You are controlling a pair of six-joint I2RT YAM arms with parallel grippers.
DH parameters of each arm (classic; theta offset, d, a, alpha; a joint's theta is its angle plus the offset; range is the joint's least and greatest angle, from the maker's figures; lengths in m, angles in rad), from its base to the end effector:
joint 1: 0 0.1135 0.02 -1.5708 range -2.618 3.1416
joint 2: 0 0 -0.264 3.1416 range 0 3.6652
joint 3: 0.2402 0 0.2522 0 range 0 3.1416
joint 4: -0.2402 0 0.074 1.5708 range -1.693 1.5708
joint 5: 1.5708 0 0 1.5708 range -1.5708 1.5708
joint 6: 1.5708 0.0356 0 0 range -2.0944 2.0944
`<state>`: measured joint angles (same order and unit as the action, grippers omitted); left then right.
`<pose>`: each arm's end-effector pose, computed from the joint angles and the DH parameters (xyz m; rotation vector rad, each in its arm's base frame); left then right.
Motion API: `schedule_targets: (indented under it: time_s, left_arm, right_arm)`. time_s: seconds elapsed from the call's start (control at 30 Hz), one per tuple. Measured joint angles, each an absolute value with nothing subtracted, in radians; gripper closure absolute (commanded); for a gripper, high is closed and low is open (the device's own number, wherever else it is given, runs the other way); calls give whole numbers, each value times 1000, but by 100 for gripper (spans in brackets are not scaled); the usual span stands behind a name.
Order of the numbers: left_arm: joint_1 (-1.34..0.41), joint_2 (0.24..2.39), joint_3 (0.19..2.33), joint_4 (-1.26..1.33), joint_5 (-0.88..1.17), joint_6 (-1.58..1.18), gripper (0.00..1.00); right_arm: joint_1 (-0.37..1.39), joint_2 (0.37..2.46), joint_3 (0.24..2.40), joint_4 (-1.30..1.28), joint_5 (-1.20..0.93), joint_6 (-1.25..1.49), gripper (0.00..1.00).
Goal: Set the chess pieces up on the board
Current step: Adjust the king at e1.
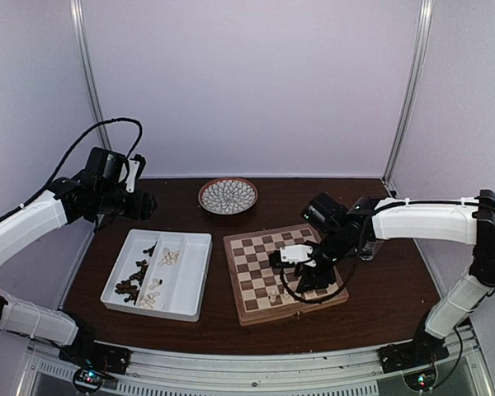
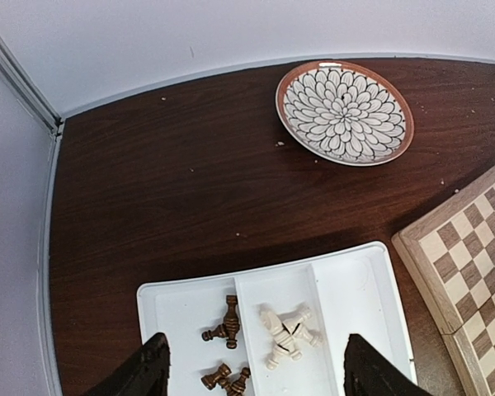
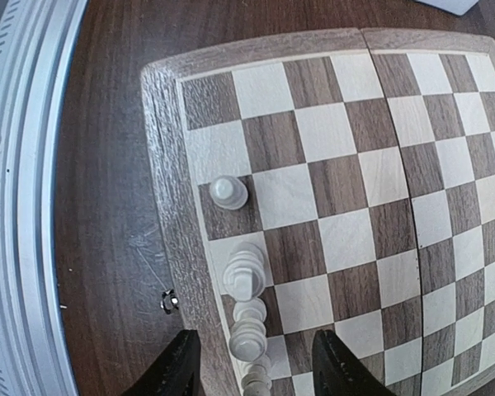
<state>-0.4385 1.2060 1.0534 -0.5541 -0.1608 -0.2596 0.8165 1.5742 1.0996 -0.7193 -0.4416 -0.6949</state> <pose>0.2379 -0.1053 0.3113 0.1189 2.2702 -0.1863 0.1980 0.2329 0.2202 -1.9531 1.9027 0.6419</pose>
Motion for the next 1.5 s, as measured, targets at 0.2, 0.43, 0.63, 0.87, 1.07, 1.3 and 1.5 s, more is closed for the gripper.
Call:
schedule_targets:
  time_s: [0.2, 0.43, 0.63, 0.87, 1.07, 1.3, 1.5]
  left_arm:
    - [-438, 1206, 1053, -554, -154, -259, 28]
    - [-438, 1206, 1053, -554, -152, -258, 28]
    - [-438, 1206, 1053, -554, -152, -253, 28]
    - [-437, 1206, 1053, -554, -152, -252, 28]
    - [-437, 1206, 1053, -554, -151, -252, 28]
    - [-437, 1206, 1053, -554, -151, -252, 28]
    - [-437, 1206, 1053, -554, -151, -252, 28]
  right_arm:
    - [825, 1611, 1100, -717, -400, -706, 63]
    - [839, 1637, 1105, -724, -389, -713, 79]
    - [852, 1652, 1110, -734, -387, -726, 89]
    - [854, 1652, 1110, -737, -382, -730, 93]
    - [854, 1651, 1110, -736, -372, -730, 94]
    - [854, 1650, 1110, -736, -356, -730, 94]
    - [854, 1647, 1110, -736, -345, -730, 94]
